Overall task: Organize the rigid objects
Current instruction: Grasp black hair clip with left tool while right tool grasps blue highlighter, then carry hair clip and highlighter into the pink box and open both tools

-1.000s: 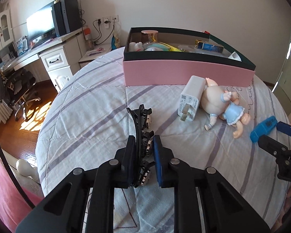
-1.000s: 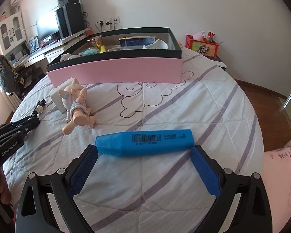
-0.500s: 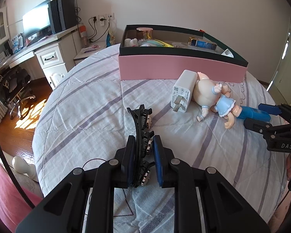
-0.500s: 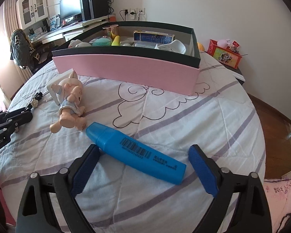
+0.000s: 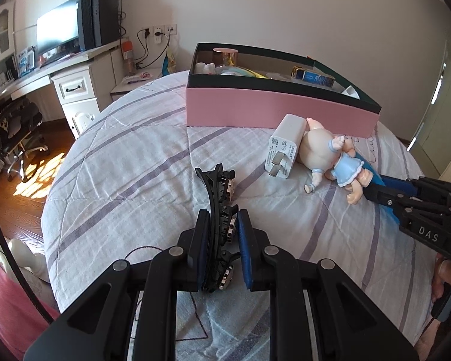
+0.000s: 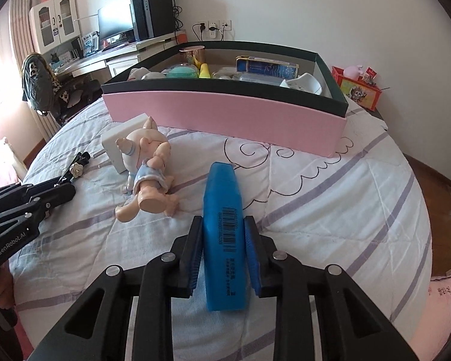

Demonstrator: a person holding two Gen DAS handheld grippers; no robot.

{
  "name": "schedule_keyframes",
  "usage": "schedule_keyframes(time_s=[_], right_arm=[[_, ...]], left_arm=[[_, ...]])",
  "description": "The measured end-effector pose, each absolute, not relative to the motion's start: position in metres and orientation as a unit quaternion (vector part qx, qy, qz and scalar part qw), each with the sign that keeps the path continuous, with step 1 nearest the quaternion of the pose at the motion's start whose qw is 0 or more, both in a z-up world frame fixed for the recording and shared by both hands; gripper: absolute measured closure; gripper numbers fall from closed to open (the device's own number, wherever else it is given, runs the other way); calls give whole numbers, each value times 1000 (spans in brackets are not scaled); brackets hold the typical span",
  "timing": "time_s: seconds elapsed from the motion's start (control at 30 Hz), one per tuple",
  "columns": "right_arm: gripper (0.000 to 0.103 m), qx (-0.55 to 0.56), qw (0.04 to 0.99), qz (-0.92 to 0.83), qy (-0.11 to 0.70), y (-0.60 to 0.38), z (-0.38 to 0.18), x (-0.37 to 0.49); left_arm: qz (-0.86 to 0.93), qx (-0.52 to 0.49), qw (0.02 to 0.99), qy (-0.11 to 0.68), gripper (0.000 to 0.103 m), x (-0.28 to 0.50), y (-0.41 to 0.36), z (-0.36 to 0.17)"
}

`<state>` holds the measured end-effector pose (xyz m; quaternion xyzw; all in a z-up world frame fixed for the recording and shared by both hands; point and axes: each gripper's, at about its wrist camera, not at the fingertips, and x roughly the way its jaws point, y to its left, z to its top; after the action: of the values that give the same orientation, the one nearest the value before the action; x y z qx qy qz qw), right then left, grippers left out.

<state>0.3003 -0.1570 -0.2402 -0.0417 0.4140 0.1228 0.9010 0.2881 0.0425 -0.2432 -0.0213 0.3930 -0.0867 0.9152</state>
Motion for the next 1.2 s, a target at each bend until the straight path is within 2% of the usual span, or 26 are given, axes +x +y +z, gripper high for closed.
schedule_keyframes(time_s=[0.2, 0.43, 0.73, 1.2], right_arm=[[76, 18, 918, 129, 375, -171, -228, 280], [76, 65, 941, 136, 301, -167, -192, 246], [76, 50, 962, 132, 233, -152, -140, 209], [76, 28, 976, 111, 187, -148, -104, 176]], left_arm=[[-85, -33, 926, 367, 85, 275, 39, -227], [-76, -18, 951, 298, 85, 247, 19, -180], [-78, 7, 971, 227, 85, 211, -9, -124], [-75, 18, 978, 196, 85, 186, -17, -100]])
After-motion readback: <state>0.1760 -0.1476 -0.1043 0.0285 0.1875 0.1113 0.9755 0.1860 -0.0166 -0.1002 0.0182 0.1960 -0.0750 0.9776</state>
